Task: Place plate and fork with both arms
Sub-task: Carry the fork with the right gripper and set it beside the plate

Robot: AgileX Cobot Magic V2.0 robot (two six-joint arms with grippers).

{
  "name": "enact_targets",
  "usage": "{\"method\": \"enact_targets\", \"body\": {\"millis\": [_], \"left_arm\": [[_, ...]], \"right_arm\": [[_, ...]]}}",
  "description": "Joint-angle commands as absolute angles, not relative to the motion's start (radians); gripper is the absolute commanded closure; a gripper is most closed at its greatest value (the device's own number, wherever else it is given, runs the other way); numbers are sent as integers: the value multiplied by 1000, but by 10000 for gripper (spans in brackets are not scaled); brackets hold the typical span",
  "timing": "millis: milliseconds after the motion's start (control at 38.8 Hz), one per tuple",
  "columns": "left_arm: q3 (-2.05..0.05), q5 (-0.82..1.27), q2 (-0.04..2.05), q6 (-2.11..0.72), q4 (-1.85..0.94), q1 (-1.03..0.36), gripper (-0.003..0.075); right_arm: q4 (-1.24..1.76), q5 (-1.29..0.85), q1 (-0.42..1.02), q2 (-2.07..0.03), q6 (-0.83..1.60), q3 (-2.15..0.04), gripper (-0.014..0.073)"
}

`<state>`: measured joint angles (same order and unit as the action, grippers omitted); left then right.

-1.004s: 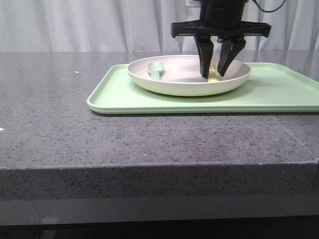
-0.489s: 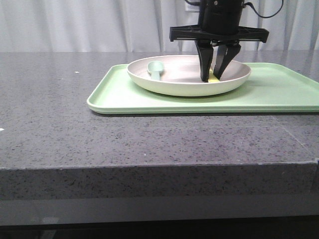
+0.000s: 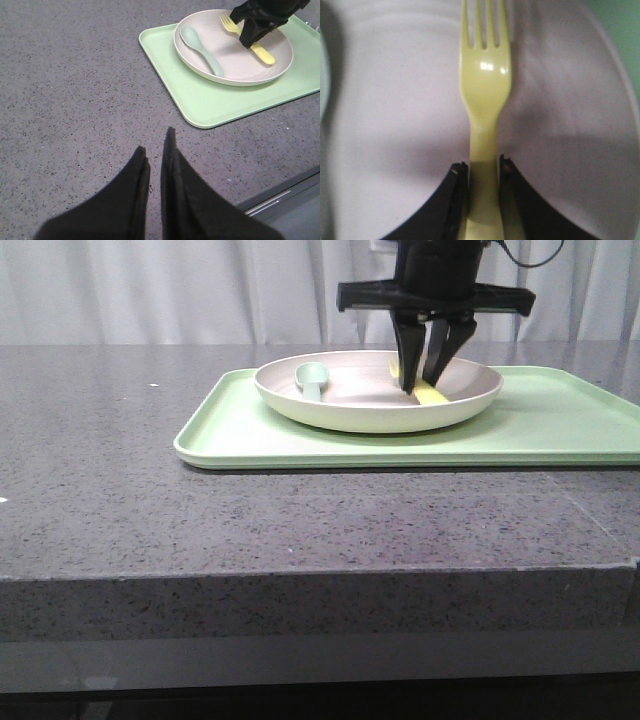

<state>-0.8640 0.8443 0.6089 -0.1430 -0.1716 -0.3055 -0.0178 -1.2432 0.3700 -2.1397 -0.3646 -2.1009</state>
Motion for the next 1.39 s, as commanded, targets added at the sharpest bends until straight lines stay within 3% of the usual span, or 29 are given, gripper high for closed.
{"method": "enact_targets", "body": {"millis": [0, 309, 618, 1159, 1262, 1365], "left_arm": [[-887, 770, 614, -142, -184, -304, 659], [-887, 770, 614, -142, -184, -304, 659], [-887, 770, 614, -142, -184, -304, 660], [-887, 770, 614, -142, -184, -304, 660], [-887, 770, 614, -142, -184, -304, 659], [-887, 770, 614, -142, -184, -304, 660]], "right_arm": [[-6, -1337, 363, -2057, -335, -2169, 456], [16, -1337, 316, -1926, -236, -2141, 456], [16, -1335, 157, -1779, -172, -1909, 456], [18, -1205, 101, -1896, -151, -1773, 449], [19, -1206, 102, -1913, -151, -1773, 399], [23, -1194, 102, -1908, -151, -1773, 279]]}}
